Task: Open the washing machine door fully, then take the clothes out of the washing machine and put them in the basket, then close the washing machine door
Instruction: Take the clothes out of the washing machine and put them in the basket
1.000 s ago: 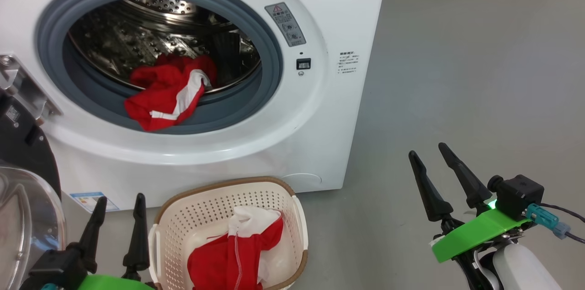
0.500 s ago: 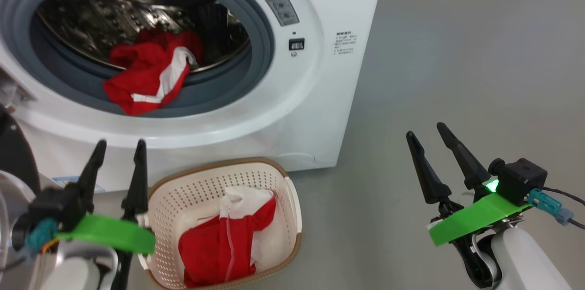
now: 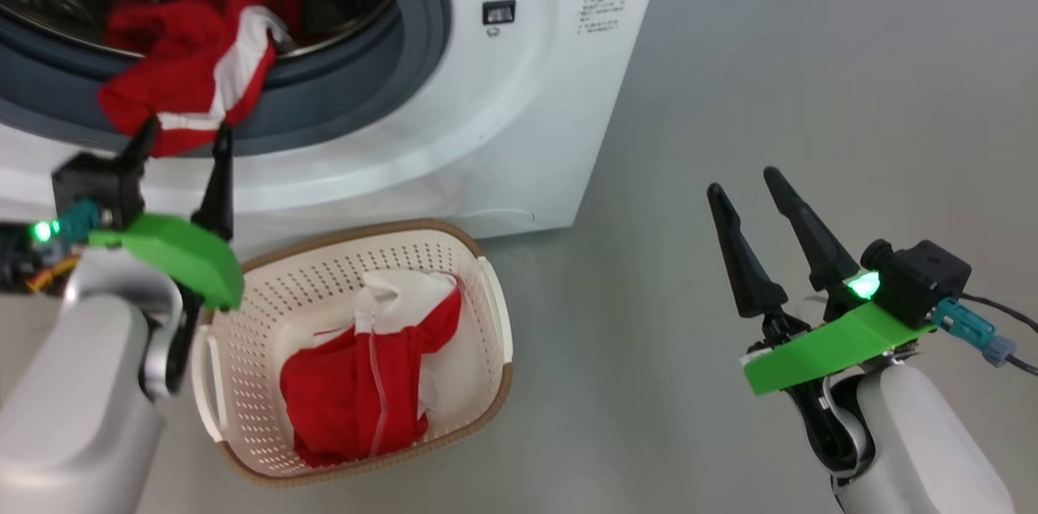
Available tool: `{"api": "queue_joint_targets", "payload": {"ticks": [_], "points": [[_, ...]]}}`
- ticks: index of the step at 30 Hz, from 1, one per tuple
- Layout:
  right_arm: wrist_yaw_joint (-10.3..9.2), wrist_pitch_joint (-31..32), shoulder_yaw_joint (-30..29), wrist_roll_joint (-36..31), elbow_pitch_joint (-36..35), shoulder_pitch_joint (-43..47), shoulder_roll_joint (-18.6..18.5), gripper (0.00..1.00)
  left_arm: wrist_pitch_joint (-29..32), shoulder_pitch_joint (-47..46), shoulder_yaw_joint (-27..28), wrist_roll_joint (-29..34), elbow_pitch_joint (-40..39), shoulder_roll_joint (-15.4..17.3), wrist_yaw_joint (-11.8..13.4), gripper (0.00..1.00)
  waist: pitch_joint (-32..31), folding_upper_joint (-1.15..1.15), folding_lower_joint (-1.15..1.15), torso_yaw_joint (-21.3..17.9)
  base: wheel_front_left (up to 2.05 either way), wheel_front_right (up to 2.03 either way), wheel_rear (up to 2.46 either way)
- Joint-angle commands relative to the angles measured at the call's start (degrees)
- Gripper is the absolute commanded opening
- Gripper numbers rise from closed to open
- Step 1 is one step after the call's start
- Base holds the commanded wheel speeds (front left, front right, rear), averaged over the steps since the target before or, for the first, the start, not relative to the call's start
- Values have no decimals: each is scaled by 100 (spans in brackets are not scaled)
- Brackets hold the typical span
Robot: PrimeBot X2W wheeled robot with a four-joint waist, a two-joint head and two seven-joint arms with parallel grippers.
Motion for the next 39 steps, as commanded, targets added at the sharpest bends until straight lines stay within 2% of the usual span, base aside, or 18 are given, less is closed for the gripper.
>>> {"api": "queue_joint_targets", "payload": {"ticks": [1, 14, 25, 33, 39], "points": [[9, -26, 60, -36, -175, -129, 44, 100, 53, -504, 136, 128, 221, 216, -75, 100, 255, 0, 0, -137, 0, 0, 0], [9, -26, 164, -68, -270, -357, 185, 100, 128, -2166, -75, 414, 1886, 146, -285, 100, 858, 0, 0, -337, 0, 0, 0], [9, -26, 222, -72, -320, -583, 291, 100, 335, -3338, -339, 619, 3181, 138, -598, 100, 1389, 0, 0, -568, 0, 0, 0], [9, -26, 244, -84, -358, -663, 347, 100, 567, -3954, -536, 801, 3779, 100, -490, 100, 1675, 0, 0, -695, 0, 0, 0], [9, -26, 273, -87, -357, -682, 390, 100, 625, -4281, -600, 874, 4120, 108, -267, 100, 1761, 0, 0, -780, 0, 0, 0]]}}
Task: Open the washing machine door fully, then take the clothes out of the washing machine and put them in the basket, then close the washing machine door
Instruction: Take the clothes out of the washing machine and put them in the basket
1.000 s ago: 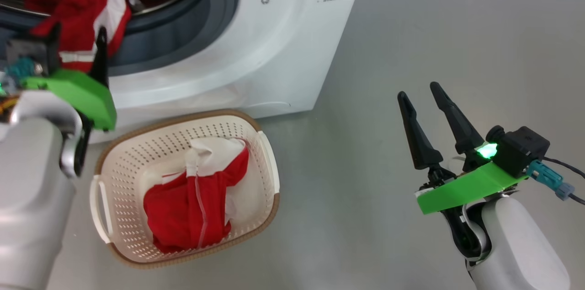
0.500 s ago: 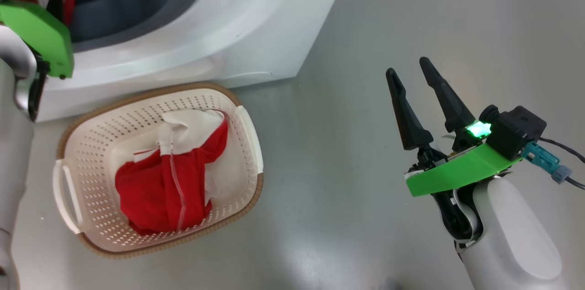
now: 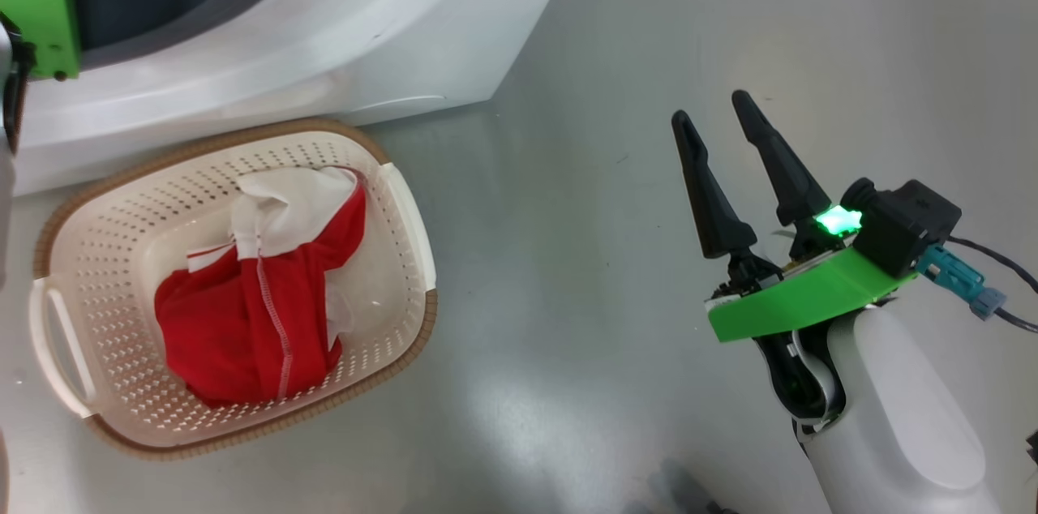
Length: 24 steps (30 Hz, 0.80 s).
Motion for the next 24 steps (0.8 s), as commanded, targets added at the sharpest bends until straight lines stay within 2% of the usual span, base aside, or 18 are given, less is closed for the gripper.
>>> {"api": "queue_joint_targets", "payload": {"ticks": [1, 9, 10, 11, 12, 13, 18, 24], "points": [[9, -26, 149, -40, -148, -7, 45, 100, 24, -205, 69, 21, 6, 273, 119, 100, 41, 0, 0, -52, 0, 0, 0], [9, -26, 125, -52, -127, 18, 54, 100, 571, -267, 166, -181, 381, 188, 235, 100, 16, 0, 0, -56, 0, 0, 0], [9, -26, 122, -55, -122, 19, 54, 100, 590, -266, 175, -206, 394, 173, 231, 91, 10, 0, 0, -48, 0, 0, 0], [9, -26, 119, -58, -115, 16, 53, 100, 608, -263, 179, -226, 406, 157, 225, 49, 4, 0, 0, -36, 0, 0, 0], [9, -26, 119, -59, -106, 9, 53, 100, 615, -263, 176, -238, 415, 145, 219, 35, -2, 0, 0, -26, 0, 0, 0], [9, -26, 120, -59, -97, -1, 53, 100, 615, -265, 173, -248, 423, 136, 214, 0, -6, 0, 0, -16, 0, 0, 0], [9, -26, 134, -57, -64, -53, 47, 100, 460, -259, 164, -291, 441, 117, 219, 0, -43, 0, 0, 21, 0, 0, 0], [9, -26, 143, -45, -43, -42, 38, 100, 60, -179, 170, -371, 438, 91, 107, 0, -186, 0, 0, 64, 0, 0, 0]]}}
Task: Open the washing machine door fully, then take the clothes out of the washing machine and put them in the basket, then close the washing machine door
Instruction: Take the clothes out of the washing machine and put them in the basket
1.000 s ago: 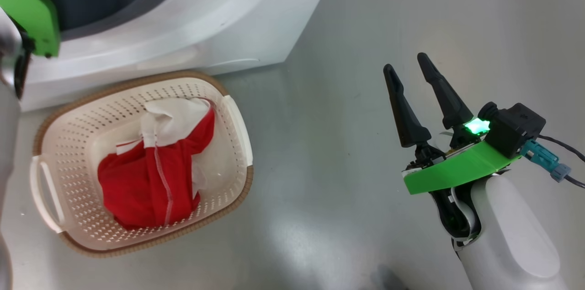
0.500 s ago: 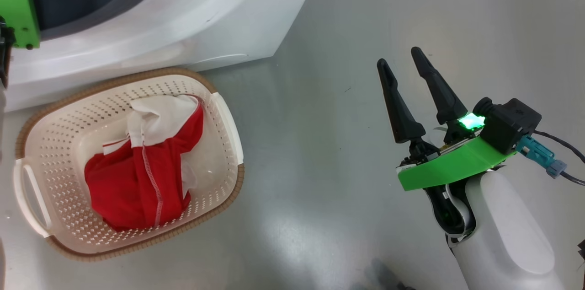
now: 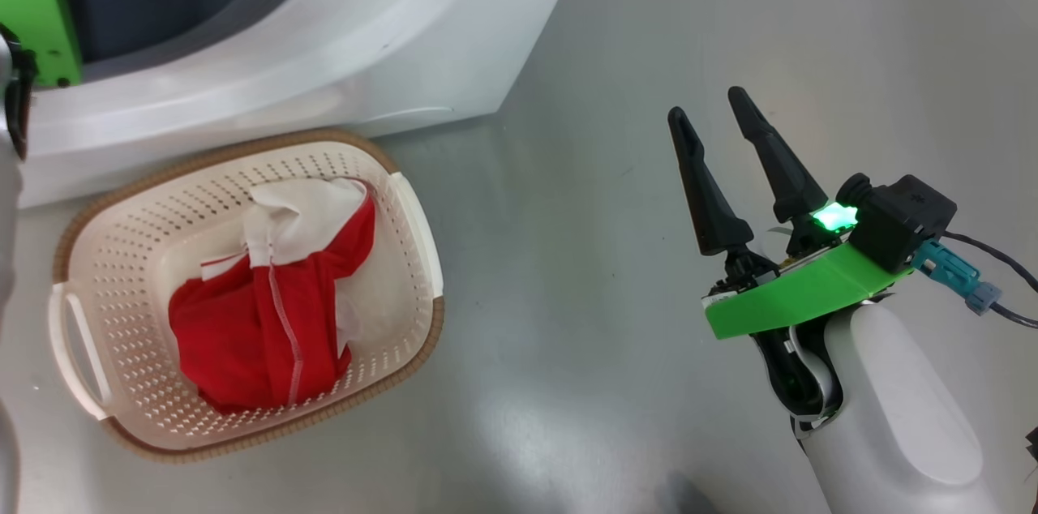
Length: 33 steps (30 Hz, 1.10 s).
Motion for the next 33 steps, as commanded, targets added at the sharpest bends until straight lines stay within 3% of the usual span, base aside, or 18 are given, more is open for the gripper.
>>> {"api": "queue_joint_targets", "payload": {"ticks": [1, 20, 33], "points": [[9, -26, 124, -35, -117, 59, 12, 100, -100, -32, 61, -43, -80, 196, -30, 0, -73, 0, 0, 26, 0, 0, 0], [9, -26, 191, 45, 85, 266, -102, 100, -1437, 840, 190, -465, -79, -220, -314, 0, -1062, 0, 0, 331, 0, 0, 0], [9, -26, 193, 92, 156, 529, -239, 100, -1711, 1696, 345, -651, -873, -308, -427, 0, -1590, 0, 0, 539, 0, 0, 0]]}}
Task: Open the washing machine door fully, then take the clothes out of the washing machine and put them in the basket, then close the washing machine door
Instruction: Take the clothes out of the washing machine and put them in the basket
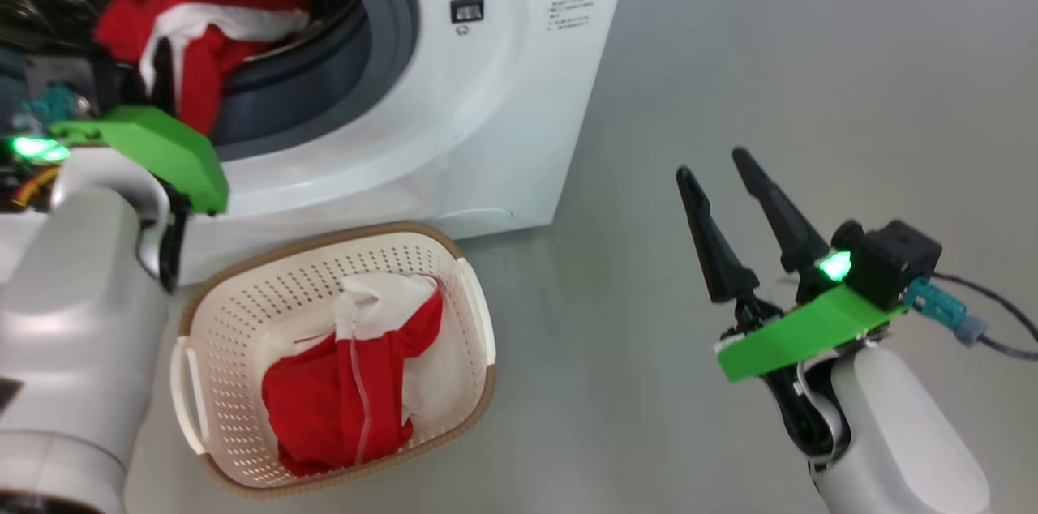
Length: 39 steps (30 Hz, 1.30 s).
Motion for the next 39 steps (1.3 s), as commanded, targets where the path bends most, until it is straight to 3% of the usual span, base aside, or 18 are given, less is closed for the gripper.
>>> {"api": "queue_joint_targets", "payload": {"ticks": [1, 12, 26, 39], "points": [[9, -26, 106, 39, -96, 179, -15, 100, -69, 100, 159, -34, -315, 212, 3, 0, -148, 0, 0, 107, 0, 0, 0], [9, -26, 117, 90, -20, 348, -152, 100, -72, 1637, 501, -21, -2534, 275, 276, 0, -547, 0, 0, 386, 0, 0, 0], [9, -26, 152, 154, 24, 632, -274, 100, 121, 3565, 583, -137, -5275, 565, 864, 0, -1000, 0, 0, 622, 0, 0, 0], [9, -26, 249, 198, 87, 679, -319, 100, 625, 4367, 557, -68, -7270, 861, 1339, 0, -1159, 0, 0, 688, 0, 0, 0]]}}
